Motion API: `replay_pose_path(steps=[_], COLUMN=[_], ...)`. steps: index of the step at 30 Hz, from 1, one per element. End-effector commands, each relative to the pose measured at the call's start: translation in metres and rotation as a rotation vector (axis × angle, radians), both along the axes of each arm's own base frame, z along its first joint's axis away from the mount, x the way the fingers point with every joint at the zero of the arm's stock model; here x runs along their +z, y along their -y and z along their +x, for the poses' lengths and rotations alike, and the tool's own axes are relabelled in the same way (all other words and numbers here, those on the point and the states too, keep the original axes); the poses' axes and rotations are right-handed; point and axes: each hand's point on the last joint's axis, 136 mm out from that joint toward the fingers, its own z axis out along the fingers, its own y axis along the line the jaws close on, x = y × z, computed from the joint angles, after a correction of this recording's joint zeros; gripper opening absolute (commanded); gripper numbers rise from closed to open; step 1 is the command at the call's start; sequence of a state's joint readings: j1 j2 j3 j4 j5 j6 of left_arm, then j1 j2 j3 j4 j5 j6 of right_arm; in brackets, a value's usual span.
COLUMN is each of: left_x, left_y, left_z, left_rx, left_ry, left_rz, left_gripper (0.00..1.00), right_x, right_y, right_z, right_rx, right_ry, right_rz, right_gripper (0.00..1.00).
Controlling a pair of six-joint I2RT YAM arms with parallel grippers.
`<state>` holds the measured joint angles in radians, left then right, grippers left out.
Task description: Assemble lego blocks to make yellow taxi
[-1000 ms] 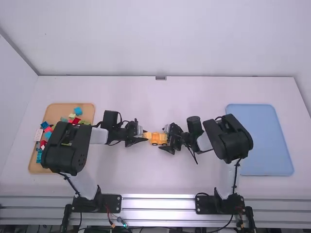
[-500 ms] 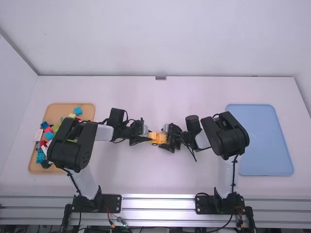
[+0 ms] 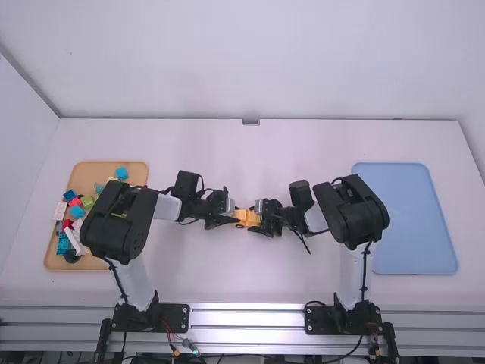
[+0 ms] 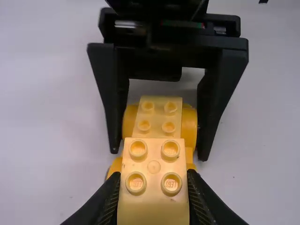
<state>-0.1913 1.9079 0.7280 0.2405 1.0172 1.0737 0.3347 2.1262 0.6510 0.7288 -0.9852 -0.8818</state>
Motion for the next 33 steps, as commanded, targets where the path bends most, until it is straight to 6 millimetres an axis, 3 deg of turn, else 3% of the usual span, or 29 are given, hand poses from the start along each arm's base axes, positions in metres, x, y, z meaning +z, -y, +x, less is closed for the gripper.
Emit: replay_pose_path(steps=[1, 2, 5, 26, 31, 33], left_x=[0.002, 0.001, 0.0, -0.011, -0.014, -0.013], left_y=[0.002, 0.0, 0.0, 0.013, 0.01, 0.011], left_z=[0.005, 0.008, 0.007, -0.003, 0.0, -0.001], left_rx=[-0.012, -0.001, -0.008, -0.053, -0.018, -0.022], left_ry=[0.014, 0.014, 0.011, 0.031, -0.003, -0.006], left_rz=[-0.003, 0.01, 0.016, 0.092, 0.11, 0.107], left_gripper=[0.17, 0.17, 0.19, 0.17, 0.3, 0.49], right_x=[-0.002, -0.002, -0.002, -0.005, -0.005, -0.005], right_y=[-0.001, -0.001, -0.001, 0.0, 0.0, 0.0], right_z=[0.0, -0.001, -0.001, -0.01, -0.01, -0.01], right_rx=[0.011, 0.012, 0.012, 0.057, 0.056, 0.056], right_ry=[-0.006, -0.006, -0.006, 0.0, -0.001, 0.0], right_rz=[0.007, 0.007, 0.007, 0.005, 0.005, 0.005], right_gripper=[0.59, 0.54, 0.5, 0.51, 0.52, 0.53])
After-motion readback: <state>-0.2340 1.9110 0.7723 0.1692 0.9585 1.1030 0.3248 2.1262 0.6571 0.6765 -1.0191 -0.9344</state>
